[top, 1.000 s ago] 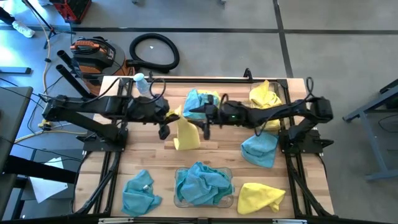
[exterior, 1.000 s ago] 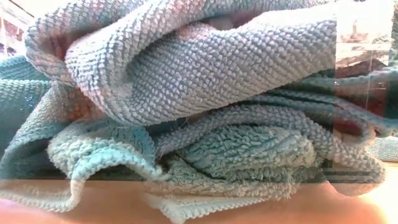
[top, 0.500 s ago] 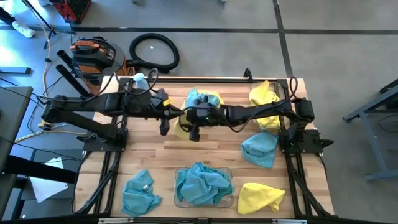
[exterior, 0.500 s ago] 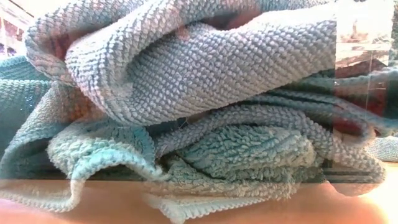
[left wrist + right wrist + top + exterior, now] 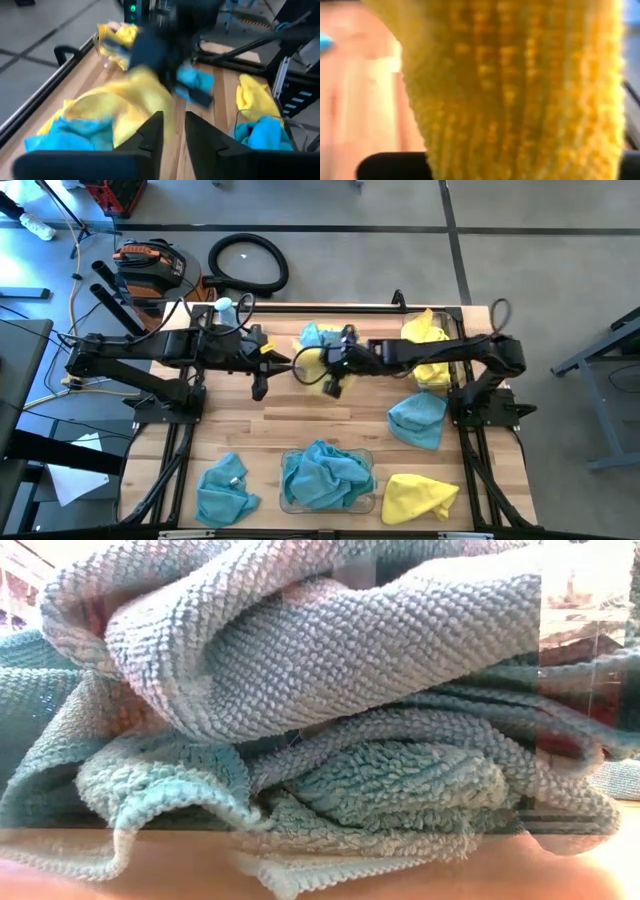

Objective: Sort microfiber towel by color & place in baskets
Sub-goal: Put the yellow microfiber towel into the top transparent bin

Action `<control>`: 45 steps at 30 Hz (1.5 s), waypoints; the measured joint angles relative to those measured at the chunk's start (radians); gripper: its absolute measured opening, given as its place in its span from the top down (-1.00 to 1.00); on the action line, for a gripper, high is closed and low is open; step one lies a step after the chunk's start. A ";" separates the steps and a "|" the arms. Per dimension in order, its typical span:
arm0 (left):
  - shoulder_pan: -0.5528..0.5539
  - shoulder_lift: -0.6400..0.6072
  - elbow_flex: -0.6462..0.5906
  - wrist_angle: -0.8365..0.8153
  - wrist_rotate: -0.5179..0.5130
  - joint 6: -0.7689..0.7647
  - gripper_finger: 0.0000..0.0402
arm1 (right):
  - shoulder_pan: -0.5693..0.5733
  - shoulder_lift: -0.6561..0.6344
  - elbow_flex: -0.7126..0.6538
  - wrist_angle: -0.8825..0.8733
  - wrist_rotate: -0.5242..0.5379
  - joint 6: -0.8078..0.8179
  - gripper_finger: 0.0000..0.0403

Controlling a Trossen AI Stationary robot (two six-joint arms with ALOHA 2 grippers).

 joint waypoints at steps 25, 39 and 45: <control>-0.119 -0.006 -0.325 0.017 -0.050 -0.161 0.38 | -0.361 -0.460 -0.002 -1.021 0.438 0.641 1.00; -0.219 -0.006 -0.408 0.146 -0.096 -0.214 0.38 | -0.529 -0.426 -0.357 -0.813 0.187 0.625 1.00; -0.256 -0.006 -0.408 0.159 -0.110 -0.221 0.38 | -0.599 -0.426 -0.611 -0.481 0.074 0.561 1.00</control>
